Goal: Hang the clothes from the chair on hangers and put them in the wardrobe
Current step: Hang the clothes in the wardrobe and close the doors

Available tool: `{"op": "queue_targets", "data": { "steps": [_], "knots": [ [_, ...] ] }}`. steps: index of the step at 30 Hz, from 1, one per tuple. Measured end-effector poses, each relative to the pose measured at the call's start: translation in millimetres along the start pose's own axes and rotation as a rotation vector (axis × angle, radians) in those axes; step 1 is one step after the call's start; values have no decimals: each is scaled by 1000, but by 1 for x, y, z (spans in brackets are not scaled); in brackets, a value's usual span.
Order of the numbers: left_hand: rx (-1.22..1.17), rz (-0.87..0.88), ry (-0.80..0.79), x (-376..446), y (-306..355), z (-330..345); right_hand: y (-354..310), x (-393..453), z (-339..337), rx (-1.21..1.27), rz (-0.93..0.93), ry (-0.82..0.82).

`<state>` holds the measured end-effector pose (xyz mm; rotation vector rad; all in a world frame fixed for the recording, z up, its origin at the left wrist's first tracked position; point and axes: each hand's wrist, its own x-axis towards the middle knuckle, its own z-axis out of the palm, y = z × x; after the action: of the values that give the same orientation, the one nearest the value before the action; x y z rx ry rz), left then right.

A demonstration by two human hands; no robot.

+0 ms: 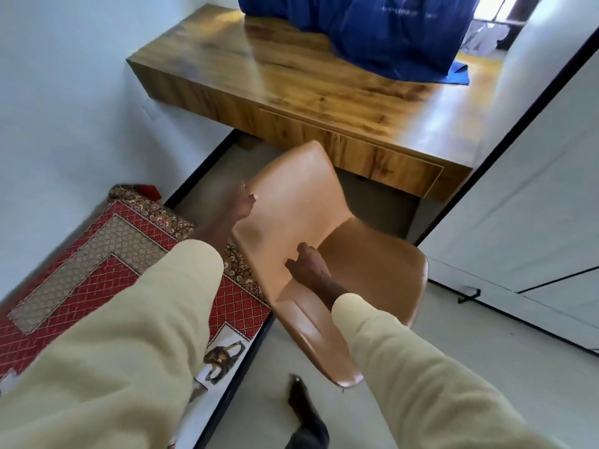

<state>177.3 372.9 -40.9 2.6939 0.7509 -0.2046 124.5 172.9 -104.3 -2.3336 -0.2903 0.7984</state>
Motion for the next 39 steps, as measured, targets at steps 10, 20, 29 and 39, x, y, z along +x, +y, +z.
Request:
{"op": "queue_targets", "data": {
  "steps": [10, 20, 29, 39],
  "knots": [
    [95, 10, -42, -45, -45, 10, -26, -18, 34, 39, 71, -82],
    [-191, -223, -310, -207, -43, 49, 18, -138, 69, 349, 100, -144],
    [-627, -309, -783, -410, -27, 81, 100, -293, 91, 362, 237, -119],
    [527, 623, -298, -461, -44, 52, 200, -425, 132, 576, 638, 161]
  ]
}}
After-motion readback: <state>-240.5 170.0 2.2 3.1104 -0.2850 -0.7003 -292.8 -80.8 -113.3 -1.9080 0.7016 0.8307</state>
